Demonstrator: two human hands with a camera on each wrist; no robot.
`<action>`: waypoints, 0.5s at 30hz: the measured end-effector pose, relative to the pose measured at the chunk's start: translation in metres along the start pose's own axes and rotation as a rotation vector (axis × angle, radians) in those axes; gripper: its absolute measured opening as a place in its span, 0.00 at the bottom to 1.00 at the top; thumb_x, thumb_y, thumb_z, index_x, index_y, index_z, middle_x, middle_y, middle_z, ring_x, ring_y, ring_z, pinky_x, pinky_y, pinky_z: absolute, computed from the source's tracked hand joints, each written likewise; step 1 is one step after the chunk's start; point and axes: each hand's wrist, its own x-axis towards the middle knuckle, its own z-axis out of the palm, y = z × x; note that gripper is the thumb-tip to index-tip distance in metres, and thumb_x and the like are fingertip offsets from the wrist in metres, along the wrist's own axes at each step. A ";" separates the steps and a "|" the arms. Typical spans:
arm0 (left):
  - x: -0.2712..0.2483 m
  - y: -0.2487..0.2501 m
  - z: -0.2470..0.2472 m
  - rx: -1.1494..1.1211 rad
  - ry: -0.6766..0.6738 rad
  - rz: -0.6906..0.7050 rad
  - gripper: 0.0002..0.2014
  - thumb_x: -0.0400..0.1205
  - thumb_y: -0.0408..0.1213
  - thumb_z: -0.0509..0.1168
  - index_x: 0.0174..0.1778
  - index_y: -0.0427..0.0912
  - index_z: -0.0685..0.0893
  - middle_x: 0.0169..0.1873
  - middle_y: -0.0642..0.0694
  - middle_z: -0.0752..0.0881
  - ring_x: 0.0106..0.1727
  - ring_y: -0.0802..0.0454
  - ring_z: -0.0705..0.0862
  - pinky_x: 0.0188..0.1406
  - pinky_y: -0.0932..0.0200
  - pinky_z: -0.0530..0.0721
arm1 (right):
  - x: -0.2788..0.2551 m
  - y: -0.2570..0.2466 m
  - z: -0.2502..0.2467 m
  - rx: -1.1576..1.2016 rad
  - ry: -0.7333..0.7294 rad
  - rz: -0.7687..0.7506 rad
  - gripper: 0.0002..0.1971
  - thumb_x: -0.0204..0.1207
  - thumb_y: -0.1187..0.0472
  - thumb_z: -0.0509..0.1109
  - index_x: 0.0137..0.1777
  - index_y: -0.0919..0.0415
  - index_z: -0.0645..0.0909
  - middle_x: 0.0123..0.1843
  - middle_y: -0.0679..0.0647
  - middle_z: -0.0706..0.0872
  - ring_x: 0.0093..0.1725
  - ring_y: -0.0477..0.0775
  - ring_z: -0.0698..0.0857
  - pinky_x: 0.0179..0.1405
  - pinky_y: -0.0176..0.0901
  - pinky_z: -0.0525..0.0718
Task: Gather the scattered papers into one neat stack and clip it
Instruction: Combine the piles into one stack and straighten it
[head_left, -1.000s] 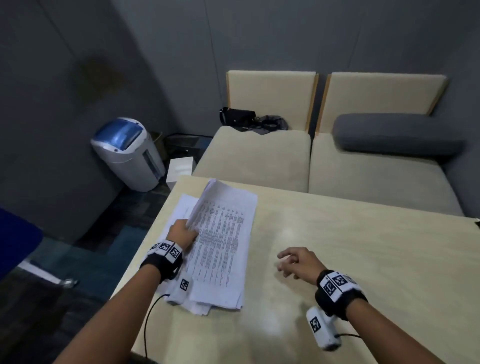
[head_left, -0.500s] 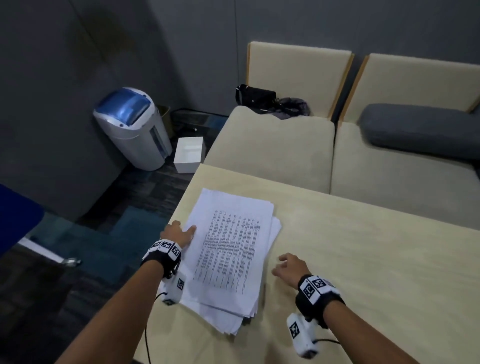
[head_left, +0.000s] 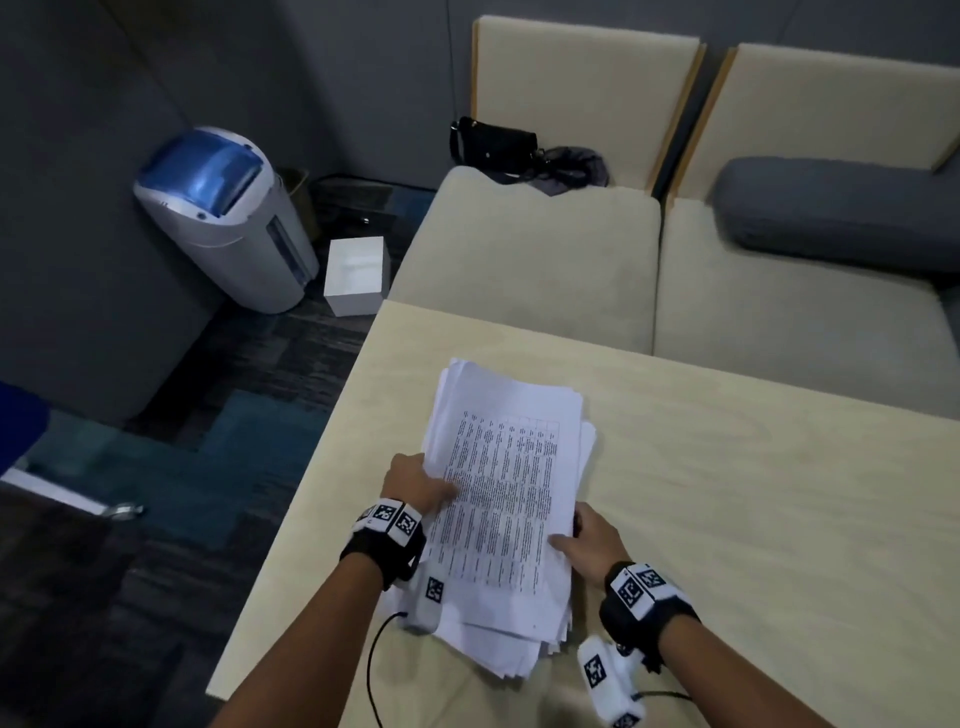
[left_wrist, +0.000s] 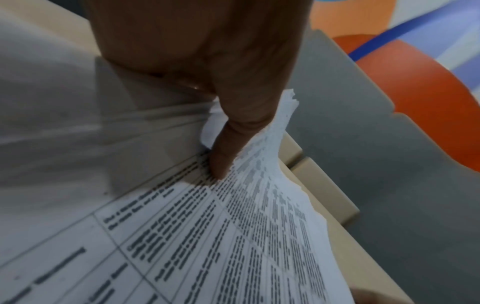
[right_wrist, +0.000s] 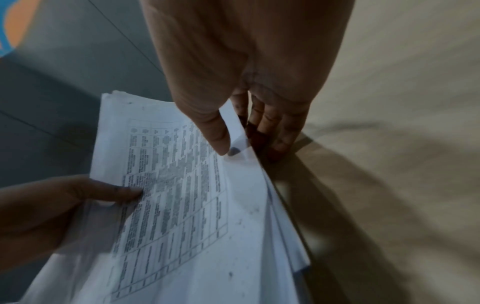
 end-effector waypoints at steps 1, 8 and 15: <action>-0.001 -0.001 0.006 0.029 0.035 0.009 0.24 0.54 0.46 0.79 0.44 0.41 0.86 0.42 0.42 0.88 0.35 0.46 0.89 0.30 0.56 0.91 | -0.004 0.005 -0.003 0.004 0.002 -0.018 0.23 0.76 0.64 0.70 0.72 0.61 0.74 0.65 0.57 0.84 0.57 0.55 0.82 0.52 0.37 0.74; -0.036 0.000 0.051 0.200 0.035 0.060 0.27 0.71 0.34 0.71 0.67 0.43 0.74 0.57 0.39 0.81 0.56 0.39 0.83 0.52 0.49 0.87 | -0.028 0.051 -0.015 0.161 0.019 0.015 0.23 0.76 0.67 0.71 0.71 0.57 0.75 0.57 0.49 0.84 0.55 0.50 0.83 0.46 0.31 0.78; -0.072 0.012 0.086 0.413 0.173 0.058 0.30 0.75 0.36 0.69 0.73 0.45 0.66 0.69 0.39 0.66 0.70 0.39 0.69 0.61 0.43 0.82 | -0.042 0.087 -0.025 0.165 0.062 0.031 0.20 0.75 0.67 0.72 0.67 0.59 0.77 0.59 0.54 0.87 0.50 0.47 0.84 0.41 0.28 0.77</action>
